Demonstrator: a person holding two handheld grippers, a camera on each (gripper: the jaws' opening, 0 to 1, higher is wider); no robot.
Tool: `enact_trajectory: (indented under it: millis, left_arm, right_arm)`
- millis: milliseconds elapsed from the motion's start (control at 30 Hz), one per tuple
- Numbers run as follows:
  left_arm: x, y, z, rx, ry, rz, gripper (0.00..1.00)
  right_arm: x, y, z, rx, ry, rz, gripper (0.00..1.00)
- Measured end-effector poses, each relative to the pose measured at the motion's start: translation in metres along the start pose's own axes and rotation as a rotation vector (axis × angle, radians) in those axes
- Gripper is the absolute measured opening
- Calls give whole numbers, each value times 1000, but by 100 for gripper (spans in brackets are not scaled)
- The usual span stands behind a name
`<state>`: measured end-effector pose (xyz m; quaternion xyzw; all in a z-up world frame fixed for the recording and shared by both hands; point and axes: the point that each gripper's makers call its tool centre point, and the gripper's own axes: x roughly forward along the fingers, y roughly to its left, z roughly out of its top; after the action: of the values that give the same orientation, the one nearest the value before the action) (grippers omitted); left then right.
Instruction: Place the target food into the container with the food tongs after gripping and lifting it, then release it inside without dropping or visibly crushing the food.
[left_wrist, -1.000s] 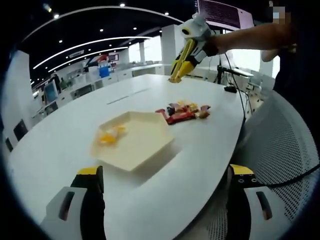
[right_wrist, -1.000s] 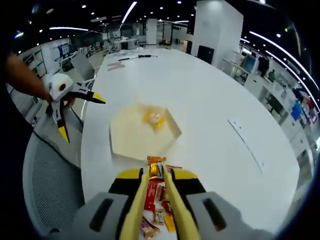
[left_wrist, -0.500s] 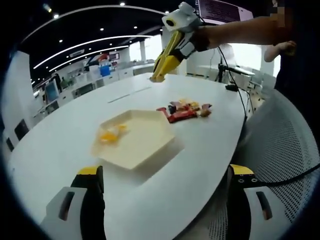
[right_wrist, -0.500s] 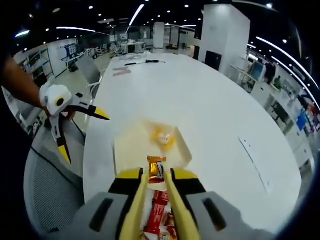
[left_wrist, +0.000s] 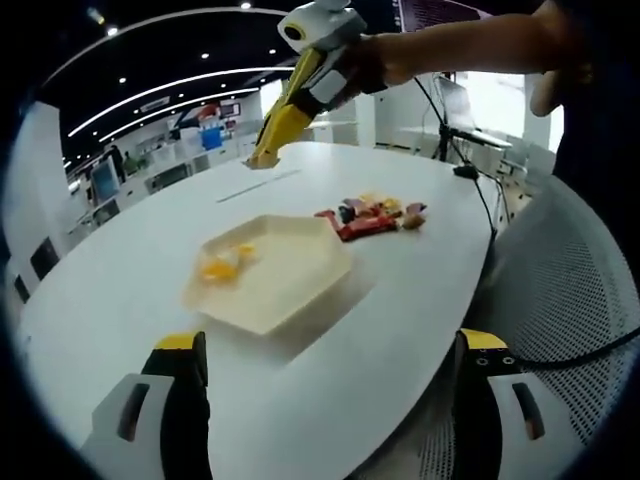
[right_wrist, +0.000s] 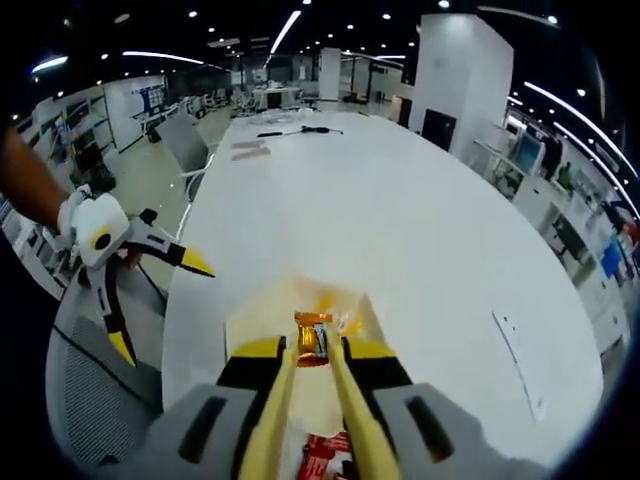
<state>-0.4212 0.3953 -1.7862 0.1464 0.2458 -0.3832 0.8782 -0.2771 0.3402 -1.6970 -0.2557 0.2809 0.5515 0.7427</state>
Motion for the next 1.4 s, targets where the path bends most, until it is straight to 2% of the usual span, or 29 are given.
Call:
enact_trajectory:
  millis: [600,800,1167,1400]
  left_arm:
    - [0,2,0,-4,3,10,99]
    - [-1,2,0,-6,2,8,99]
    - [-1,3,1,-12,-6,9,99]
    - [-2,3,1,-15,-9,10,98]
  right_arm:
    - [5,-2,6,-16,-27,-5,23]
    - [-7,-1,6,-20,-43,-4,24]
    - [-36,-4,-23,-14,-47,-34,25]
    - [-52,-3,-47,-1,-36,-50,25]
